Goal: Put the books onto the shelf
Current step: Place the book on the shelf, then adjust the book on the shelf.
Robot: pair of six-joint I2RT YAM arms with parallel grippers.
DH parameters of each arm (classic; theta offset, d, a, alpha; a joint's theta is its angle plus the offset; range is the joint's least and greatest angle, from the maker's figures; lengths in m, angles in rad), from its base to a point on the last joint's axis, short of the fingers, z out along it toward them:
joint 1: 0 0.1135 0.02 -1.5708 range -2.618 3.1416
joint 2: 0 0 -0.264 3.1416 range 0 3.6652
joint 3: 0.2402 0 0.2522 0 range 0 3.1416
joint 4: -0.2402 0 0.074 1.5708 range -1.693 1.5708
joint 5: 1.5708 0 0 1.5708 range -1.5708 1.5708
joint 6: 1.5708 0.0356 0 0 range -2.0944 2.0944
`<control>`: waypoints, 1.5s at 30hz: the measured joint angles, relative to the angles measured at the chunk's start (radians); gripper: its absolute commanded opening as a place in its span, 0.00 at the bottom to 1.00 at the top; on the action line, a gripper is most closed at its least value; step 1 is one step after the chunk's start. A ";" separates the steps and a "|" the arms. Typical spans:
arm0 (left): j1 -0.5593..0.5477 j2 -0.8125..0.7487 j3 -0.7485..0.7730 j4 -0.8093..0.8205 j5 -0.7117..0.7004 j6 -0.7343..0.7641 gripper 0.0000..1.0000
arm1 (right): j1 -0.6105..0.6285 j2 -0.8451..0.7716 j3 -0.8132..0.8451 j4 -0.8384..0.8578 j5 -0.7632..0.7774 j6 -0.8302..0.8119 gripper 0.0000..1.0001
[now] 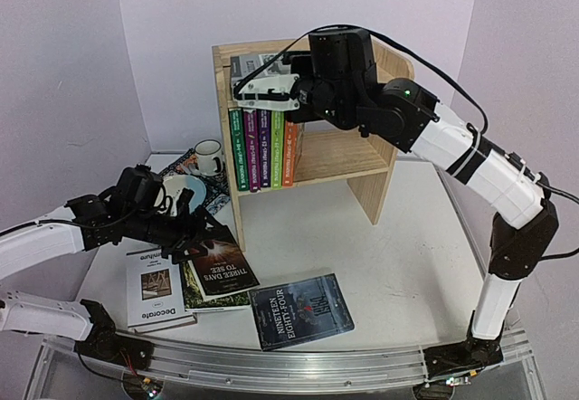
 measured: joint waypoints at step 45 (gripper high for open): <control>0.000 0.054 0.026 0.000 0.006 0.013 0.86 | -0.001 -0.354 -0.383 -0.033 -0.116 0.908 0.39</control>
